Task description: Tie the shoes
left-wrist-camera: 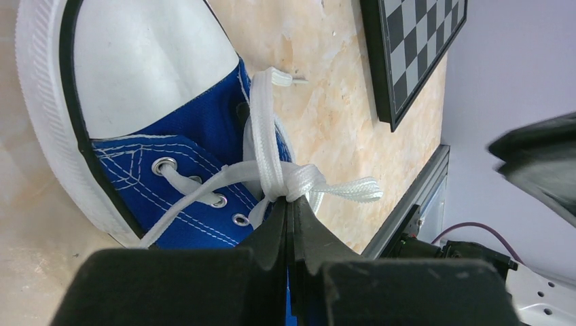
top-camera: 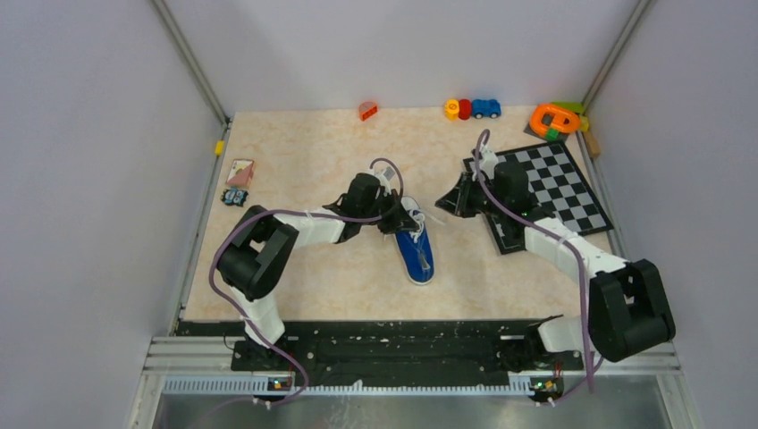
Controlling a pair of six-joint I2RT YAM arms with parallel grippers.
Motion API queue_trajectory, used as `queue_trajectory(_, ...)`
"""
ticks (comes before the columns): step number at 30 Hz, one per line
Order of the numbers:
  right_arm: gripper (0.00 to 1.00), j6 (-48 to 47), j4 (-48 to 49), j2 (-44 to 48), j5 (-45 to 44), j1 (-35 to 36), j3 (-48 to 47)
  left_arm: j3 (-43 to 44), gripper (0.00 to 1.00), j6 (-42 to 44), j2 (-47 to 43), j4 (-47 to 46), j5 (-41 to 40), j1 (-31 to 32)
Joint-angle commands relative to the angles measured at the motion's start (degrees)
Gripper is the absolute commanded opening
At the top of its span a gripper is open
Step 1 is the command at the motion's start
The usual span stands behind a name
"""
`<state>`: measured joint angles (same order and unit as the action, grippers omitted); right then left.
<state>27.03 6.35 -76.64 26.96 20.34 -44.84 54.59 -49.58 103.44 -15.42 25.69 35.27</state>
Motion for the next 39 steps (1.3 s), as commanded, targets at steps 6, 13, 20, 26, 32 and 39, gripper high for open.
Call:
queue_trajectory(6,0.0,1.1,7.2,-7.1,4.3,-1.4,4.1,0.0,0.0,-0.2,0.5,-3.0,0.7,-0.3)
queue_trajectory(13,0.0,2.1,10.2,-13.1,5.3,0.6,2.5,-0.1,0.0,-0.2,0.7,-3.1,0.8,-0.5)
queue_trajectory(20,0.0,2.5,11.6,-15.5,5.8,1.4,1.8,0.0,0.0,-0.6,0.9,-3.7,1.4,-0.7)
queue_trajectory(26,0.0,4.4,15.5,-15.8,9.5,1.9,2.1,0.0,0.0,-0.7,1.2,-3.7,1.7,-1.1)
queue_trajectory(32,0.0,4.7,16.3,-15.4,11.3,2.5,2.1,0.5,0.0,-1.0,2.0,-3.8,2.7,-1.4)
queue_trajectory(39,0.0,5.3,17.5,-15.3,12.0,2.7,2.6,0.6,0.0,-2.2,3.0,-5.2,4.1,-1.3)
